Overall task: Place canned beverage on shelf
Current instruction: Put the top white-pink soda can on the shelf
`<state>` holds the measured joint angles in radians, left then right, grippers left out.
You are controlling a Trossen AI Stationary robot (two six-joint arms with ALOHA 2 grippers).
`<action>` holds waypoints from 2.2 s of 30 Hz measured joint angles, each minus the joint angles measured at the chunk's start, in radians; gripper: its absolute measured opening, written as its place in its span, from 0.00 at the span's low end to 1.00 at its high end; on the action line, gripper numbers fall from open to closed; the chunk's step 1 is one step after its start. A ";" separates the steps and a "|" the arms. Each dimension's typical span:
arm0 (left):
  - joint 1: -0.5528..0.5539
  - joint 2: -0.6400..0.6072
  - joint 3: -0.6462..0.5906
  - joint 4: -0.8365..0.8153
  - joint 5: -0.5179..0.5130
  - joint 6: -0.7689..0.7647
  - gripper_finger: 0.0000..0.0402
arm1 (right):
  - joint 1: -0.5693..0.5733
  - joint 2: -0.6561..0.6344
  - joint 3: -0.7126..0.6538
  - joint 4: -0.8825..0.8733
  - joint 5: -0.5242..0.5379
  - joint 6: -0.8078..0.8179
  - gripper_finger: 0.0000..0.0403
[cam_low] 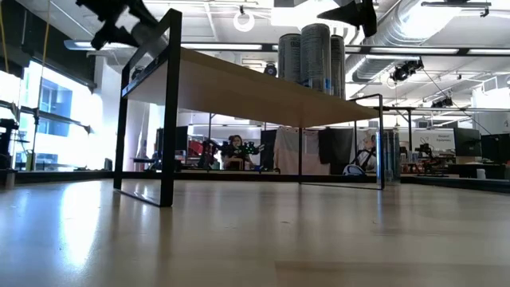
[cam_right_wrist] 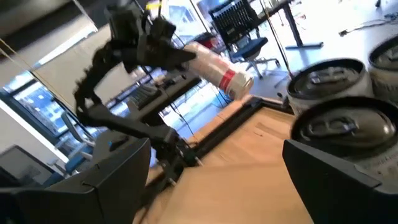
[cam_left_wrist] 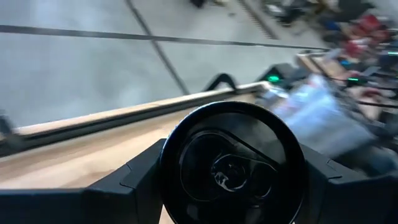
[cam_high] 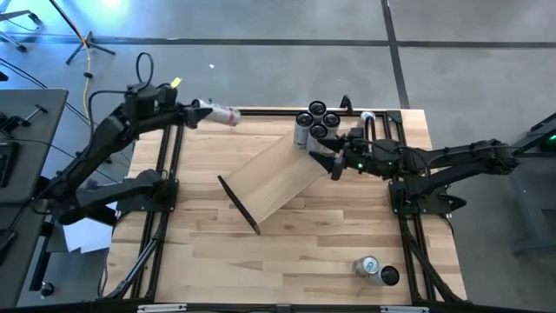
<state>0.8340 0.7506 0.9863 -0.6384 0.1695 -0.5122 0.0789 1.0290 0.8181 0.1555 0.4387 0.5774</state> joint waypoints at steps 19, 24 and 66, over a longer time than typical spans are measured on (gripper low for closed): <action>-0.287 -0.081 0.002 0.154 0.032 -0.123 0.56 | 0.000 0.000 0.001 0.165 -0.001 -0.055 0.87; -0.363 -0.081 0.002 0.249 0.034 -0.115 0.56 | 0.000 0.000 0.001 0.164 -0.012 -0.054 0.87; -0.660 0.037 0.006 0.405 0.031 -0.025 0.56 | 0.000 0.000 0.001 0.164 -0.030 -0.009 0.87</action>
<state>0.1737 0.7879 0.9918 -0.2336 0.2001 -0.5376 0.0788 1.0290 0.8188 0.3195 0.4084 0.5686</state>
